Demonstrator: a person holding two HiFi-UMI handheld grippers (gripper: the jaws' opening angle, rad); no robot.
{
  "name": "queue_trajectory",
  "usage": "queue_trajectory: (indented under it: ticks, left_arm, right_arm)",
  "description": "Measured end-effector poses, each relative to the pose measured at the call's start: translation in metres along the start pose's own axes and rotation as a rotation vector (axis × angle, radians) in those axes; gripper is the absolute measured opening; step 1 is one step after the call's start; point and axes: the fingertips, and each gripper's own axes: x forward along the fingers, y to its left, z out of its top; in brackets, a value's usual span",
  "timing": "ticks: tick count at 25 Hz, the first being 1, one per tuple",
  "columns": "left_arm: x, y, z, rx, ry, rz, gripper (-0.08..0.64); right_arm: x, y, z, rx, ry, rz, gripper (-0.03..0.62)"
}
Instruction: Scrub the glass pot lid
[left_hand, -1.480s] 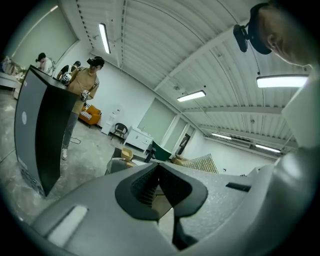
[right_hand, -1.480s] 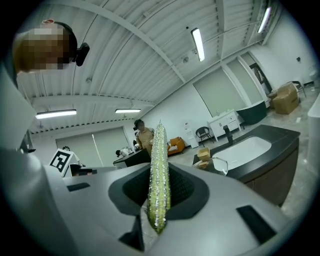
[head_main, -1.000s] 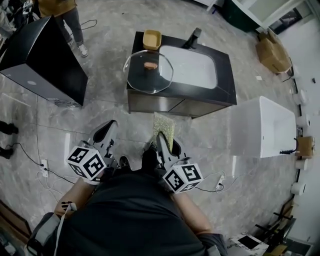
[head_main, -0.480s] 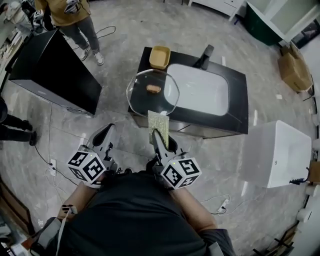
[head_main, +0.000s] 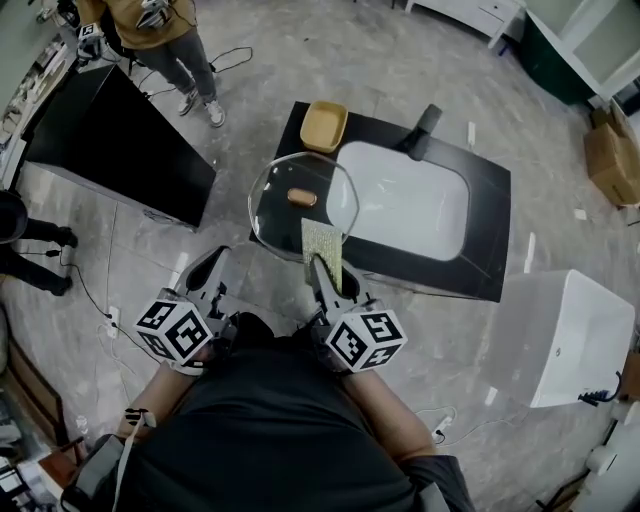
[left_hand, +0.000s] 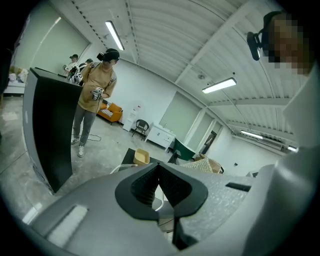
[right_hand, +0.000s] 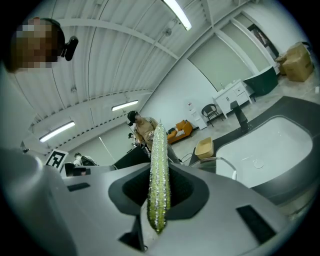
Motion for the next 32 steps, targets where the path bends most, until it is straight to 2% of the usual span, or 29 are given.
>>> queue_trajectory:
  ticks: [6, 9, 12, 14, 18, 21, 28, 32]
  left_arm:
    - [0.024, 0.028, 0.024, -0.022, 0.0, -0.013, 0.002]
    - [0.043, 0.051, 0.041, -0.011, 0.004, -0.041, 0.002]
    - [0.064, 0.083, 0.047, 0.038, 0.032, -0.035, 0.002]
    - [0.077, 0.101, 0.049, 0.025, 0.063, -0.036, 0.002]
    - [0.084, 0.12, 0.059, 0.015, 0.074, -0.05, 0.002]
    - [0.076, 0.14, 0.064, 0.0, 0.066, -0.007, 0.002]
    - [0.041, 0.18, 0.067, -0.059, 0.015, 0.145, 0.002]
    - [0.018, 0.192, 0.061, -0.098, -0.003, 0.208, 0.002]
  right_arm:
    - [0.035, -0.036, 0.018, 0.01, -0.001, -0.083, 0.055]
    - [0.063, -0.065, 0.029, 0.025, -0.021, -0.174, 0.055]
    - [0.092, -0.099, 0.034, 0.006, -0.037, -0.272, 0.055]
    - [0.114, -0.121, 0.033, 0.002, -0.011, -0.314, 0.055]
    - [0.164, -0.147, 0.027, 0.025, 0.065, -0.331, 0.055]
    - [0.213, -0.151, 0.01, 0.012, 0.18, -0.286, 0.055]
    - [0.296, -0.143, -0.046, -0.145, 0.624, -0.12, 0.055]
    - [0.308, -0.147, -0.068, -0.168, 0.755, -0.081, 0.055]
